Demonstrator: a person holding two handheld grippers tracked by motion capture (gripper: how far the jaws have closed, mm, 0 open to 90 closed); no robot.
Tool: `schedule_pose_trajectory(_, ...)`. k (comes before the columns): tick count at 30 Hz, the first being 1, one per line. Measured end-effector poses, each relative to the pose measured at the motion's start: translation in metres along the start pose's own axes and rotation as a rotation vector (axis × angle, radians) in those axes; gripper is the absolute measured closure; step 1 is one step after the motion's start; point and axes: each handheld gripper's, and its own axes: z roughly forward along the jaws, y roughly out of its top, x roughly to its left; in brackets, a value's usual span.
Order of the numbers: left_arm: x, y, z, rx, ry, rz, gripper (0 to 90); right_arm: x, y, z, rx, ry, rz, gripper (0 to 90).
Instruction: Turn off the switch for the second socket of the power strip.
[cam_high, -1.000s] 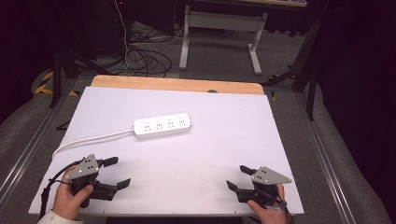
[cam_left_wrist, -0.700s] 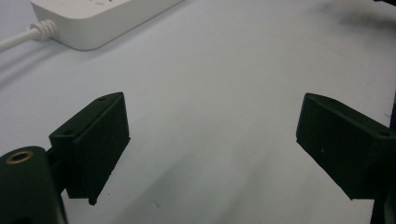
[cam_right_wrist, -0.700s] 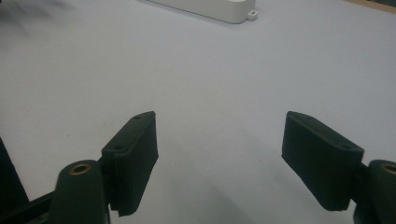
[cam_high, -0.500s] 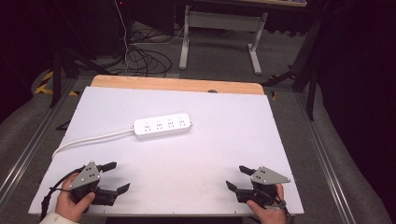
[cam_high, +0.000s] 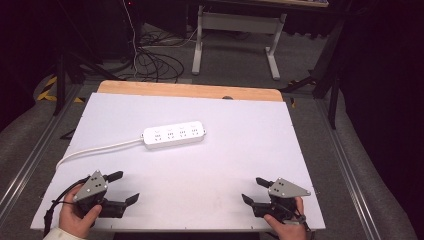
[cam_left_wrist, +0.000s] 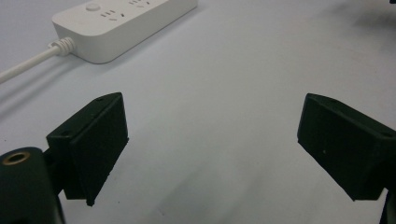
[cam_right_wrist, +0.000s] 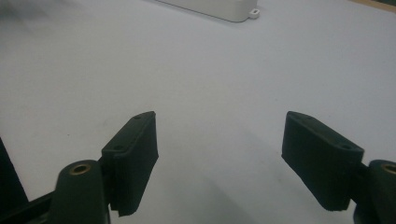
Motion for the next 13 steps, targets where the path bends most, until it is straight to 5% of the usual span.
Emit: schedule_pose_trajectory(13, 0.0014, -0.0029, -0.0047, -0.018, 0.032, 0.005, 9.1, -0.0001, 0.0015, 0.0032, 0.004, 0.007, 0.000, 27.6)
